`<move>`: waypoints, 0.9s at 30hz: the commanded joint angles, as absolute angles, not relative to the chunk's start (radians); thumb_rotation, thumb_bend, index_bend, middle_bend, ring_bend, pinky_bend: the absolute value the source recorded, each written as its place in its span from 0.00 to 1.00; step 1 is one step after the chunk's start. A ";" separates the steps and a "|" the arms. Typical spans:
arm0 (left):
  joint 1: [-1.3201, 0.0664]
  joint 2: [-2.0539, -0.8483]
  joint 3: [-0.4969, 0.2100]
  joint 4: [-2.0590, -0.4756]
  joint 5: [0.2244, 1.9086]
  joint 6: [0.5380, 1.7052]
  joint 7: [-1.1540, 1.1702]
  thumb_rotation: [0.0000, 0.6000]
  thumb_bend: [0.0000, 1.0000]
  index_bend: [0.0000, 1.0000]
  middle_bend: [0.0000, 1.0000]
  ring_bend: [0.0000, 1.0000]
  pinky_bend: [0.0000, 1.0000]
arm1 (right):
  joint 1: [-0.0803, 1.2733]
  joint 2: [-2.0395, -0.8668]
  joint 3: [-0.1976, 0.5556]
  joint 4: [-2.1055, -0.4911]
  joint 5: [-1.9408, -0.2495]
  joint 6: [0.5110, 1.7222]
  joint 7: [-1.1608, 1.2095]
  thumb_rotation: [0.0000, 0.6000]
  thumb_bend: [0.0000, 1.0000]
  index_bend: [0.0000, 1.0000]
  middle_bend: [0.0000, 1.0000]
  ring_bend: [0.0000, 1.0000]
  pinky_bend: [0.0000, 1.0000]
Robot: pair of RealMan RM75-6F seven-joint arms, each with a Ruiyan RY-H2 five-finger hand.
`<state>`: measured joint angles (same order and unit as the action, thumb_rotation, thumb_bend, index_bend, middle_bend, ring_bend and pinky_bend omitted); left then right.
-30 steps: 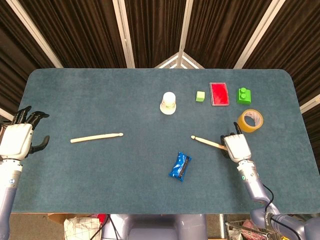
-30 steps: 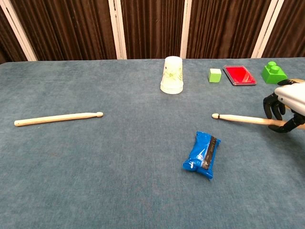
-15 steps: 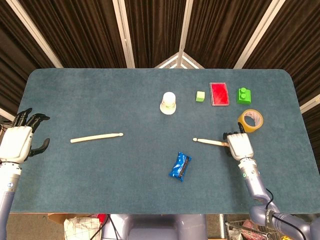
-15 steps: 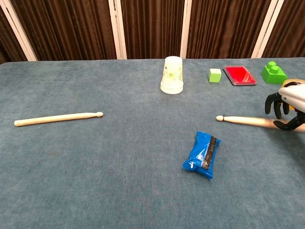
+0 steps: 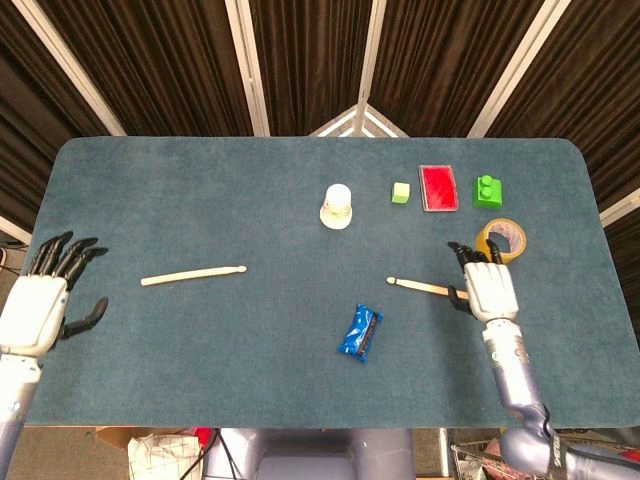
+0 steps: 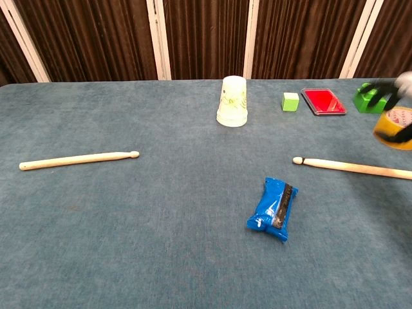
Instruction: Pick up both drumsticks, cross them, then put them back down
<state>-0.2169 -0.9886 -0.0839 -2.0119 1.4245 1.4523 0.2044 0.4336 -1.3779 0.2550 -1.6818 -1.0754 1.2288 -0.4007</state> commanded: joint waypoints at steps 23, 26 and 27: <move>0.055 -1.042 0.086 -1.875 1.542 1.668 0.136 1.00 0.35 0.17 0.04 0.00 0.00 | 0.108 -1.105 -0.022 -1.693 -1.566 1.587 -0.212 1.00 0.42 0.05 0.07 0.15 0.05; 0.051 -1.034 0.074 -1.863 1.521 1.650 0.123 1.00 0.34 0.17 0.04 0.00 0.00 | 0.094 -1.087 -0.020 -1.683 -1.554 1.590 -0.204 1.00 0.42 0.05 0.06 0.15 0.05; 0.052 -1.037 0.070 -1.861 1.518 1.652 0.121 1.00 0.34 0.17 0.04 0.00 0.00 | 0.091 -1.084 -0.019 -1.680 -1.553 1.590 -0.198 1.00 0.42 0.05 0.06 0.15 0.05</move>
<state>0.0518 -1.0375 0.0751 -1.8658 1.5238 1.6535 0.1262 0.0950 -1.0872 -0.0191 -1.6840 -1.5555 1.5889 -0.2030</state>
